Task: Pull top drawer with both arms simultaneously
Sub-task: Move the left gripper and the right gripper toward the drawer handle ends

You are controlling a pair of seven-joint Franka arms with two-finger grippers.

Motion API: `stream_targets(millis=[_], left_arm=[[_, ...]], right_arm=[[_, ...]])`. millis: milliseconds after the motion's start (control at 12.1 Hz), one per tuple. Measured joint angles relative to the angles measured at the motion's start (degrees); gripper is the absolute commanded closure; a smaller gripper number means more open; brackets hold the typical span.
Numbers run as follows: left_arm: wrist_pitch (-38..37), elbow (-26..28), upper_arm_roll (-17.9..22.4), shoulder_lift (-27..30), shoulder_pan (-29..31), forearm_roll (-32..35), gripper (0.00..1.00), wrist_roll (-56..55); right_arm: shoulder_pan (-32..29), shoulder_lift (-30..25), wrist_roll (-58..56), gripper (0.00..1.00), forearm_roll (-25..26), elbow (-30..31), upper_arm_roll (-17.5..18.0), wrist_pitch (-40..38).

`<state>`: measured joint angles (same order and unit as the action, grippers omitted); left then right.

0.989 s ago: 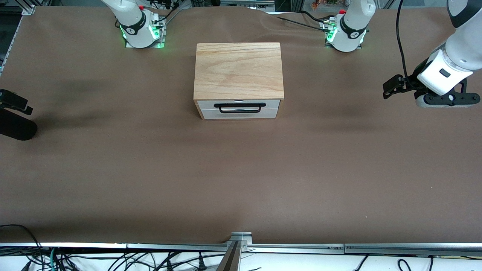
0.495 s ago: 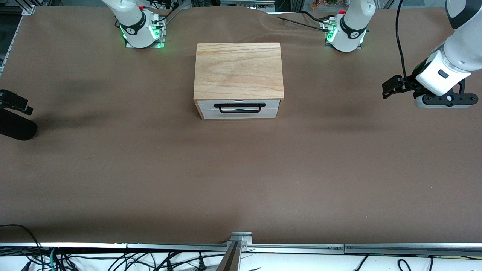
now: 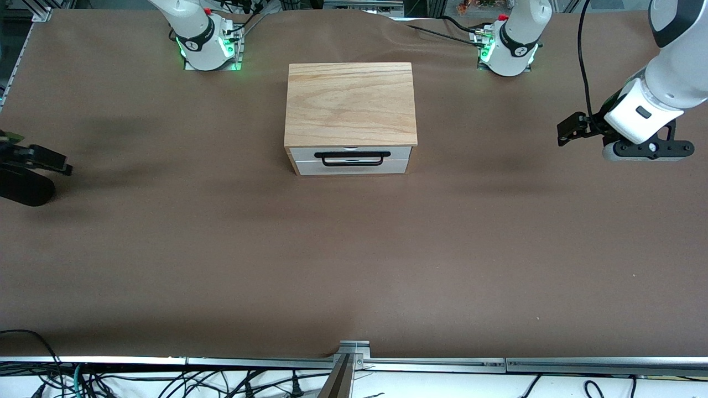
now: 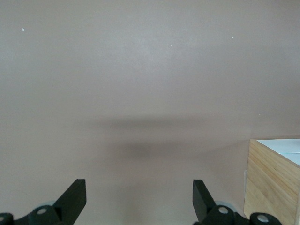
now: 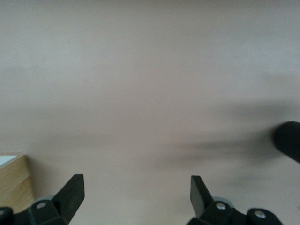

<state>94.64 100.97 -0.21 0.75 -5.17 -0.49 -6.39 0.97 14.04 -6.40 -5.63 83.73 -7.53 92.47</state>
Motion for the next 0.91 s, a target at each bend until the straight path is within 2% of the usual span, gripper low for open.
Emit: stream_targets(millis=[247,577,742,907], left_arm=[[5.71,1.82,-0.05,-2.12,-0.06,-0.01,0.00,-0.03],[18.77,9.38,-0.64,-4.71,-0.16,-4.56,0.00,0.02],[23.78,12.54,-1.70,-6.74,-0.18,-5.55,0.00,0.03],[25.59,13.59,-2.93,-9.56,-0.19,-7.48,0.00,0.09]], right_arm=[[0.78,3.66,0.01,0.00,-15.44,1.43,0.20,-0.26],[0.72,8.39,-3.59,0.00,-36.70,5.29,0.17,0.04],[0.71,9.51,-14.39,0.00,-49.02,12.43,0.14,2.07],[0.78,11.83,-27.69,0.00,-61.01,21.20,0.35,2.39]])
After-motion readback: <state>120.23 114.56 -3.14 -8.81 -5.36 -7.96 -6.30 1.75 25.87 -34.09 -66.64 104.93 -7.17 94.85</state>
